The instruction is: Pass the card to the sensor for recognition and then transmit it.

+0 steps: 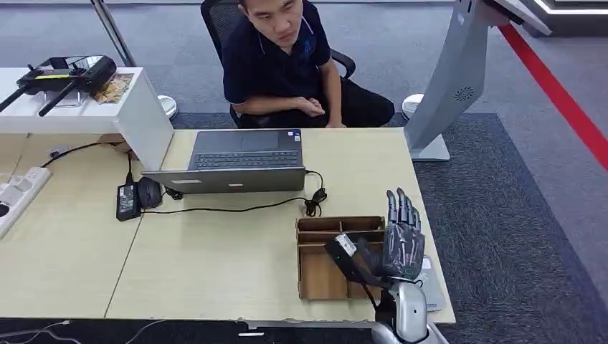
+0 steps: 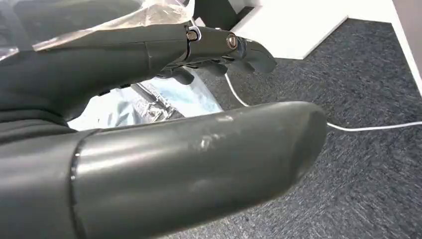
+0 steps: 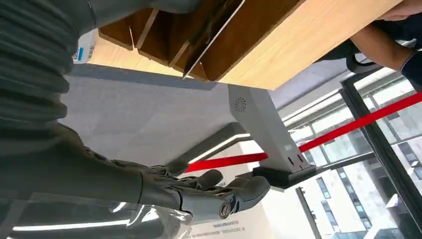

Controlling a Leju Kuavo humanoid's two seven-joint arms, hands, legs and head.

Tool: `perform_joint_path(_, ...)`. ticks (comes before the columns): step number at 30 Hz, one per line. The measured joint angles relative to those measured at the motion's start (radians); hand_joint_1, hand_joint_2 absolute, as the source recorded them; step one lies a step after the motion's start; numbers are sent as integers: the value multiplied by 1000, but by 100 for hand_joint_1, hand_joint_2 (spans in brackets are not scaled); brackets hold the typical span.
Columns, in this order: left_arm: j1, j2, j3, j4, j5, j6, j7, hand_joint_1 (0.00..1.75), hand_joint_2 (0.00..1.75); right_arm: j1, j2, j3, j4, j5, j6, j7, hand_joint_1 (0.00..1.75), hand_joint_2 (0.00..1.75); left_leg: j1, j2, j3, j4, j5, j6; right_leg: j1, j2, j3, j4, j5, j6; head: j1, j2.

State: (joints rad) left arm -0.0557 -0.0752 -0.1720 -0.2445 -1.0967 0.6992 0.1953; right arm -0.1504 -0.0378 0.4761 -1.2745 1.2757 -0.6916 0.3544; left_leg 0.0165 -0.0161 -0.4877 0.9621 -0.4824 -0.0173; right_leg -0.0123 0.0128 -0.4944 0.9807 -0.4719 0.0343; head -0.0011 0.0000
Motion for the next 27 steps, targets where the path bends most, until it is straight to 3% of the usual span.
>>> perform_joint_path(14,0,0,0,0,0,0,0,0,0,0,0,0,0,0,0,0,24,175,0,0,0,0,0,0,0,0,0,0,0,0,0,0)
perform_joint_path(27,0,-1,0,0,0,0,0,0,0,0,0,0,0,0,0,0,31,175,0,0,0,0,0,0,0,0,0,0,0,0,0,0)
